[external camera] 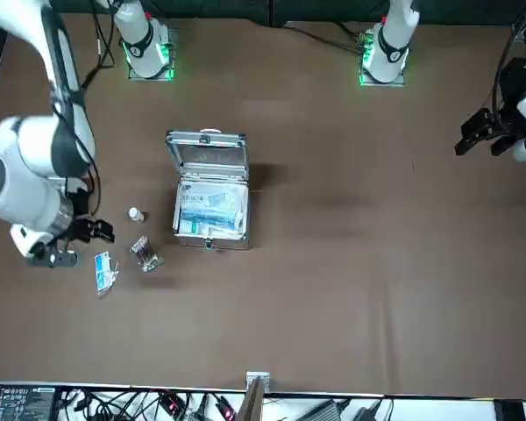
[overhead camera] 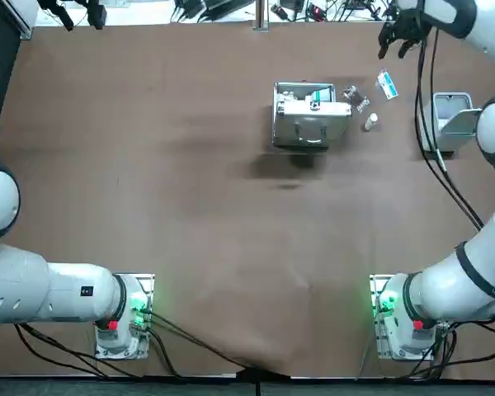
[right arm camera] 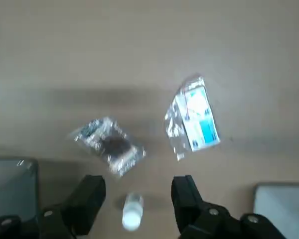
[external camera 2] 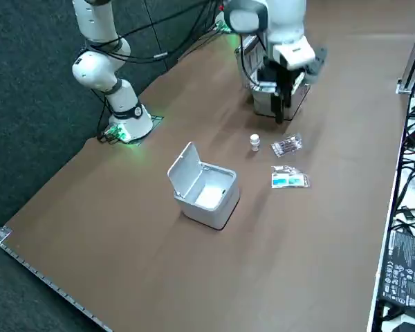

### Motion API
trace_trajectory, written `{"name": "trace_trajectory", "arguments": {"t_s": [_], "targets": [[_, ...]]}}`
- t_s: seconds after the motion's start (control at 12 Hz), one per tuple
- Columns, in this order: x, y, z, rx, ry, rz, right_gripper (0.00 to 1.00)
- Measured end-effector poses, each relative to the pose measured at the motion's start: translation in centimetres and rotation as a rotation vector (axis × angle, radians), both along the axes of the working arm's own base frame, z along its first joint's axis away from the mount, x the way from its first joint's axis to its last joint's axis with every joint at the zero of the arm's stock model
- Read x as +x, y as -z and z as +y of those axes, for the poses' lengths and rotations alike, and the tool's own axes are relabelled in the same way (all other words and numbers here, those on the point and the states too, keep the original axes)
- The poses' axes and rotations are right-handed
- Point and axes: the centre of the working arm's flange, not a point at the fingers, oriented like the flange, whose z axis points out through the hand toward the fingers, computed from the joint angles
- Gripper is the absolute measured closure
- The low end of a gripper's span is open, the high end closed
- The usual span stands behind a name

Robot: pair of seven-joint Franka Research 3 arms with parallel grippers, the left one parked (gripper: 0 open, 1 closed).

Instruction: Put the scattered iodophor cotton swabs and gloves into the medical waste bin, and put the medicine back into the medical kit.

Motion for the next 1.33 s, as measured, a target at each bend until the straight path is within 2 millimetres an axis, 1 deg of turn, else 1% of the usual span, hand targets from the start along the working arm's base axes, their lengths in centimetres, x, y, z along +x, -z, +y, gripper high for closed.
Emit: {"name": "trace_trajectory", "arguments": {"t_s": [0.08, 0.17, 0.25, 0.5, 0.67, 0.83, 0.92, 1.08, 1.33], "targets": [[0.7, 1.9, -0.1, -0.001, 0.001, -0.014, 0.17], [1.2, 3.7, -0.1, -0.003, 0.001, -0.030, 0.17], [2.1, 7.0, -0.6, -0.012, 0.003, -0.052, 0.19], [3.1, 11.0, -2.5, -0.061, -0.011, -0.104, 0.23], [3.5, 13.0, -3.7, -0.088, -0.023, -0.129, 0.24], [3.7, 14.5, -4.1, -0.090, -0.026, -0.154, 0.25], [3.9, 15.1, -4.0, -0.089, -0.028, -0.169, 0.26], [4.1, 16.0, -3.9, -0.086, -0.029, -0.196, 0.29], [4.5, 16.7, -3.8, -0.081, -0.020, -0.250, 0.30]]}}
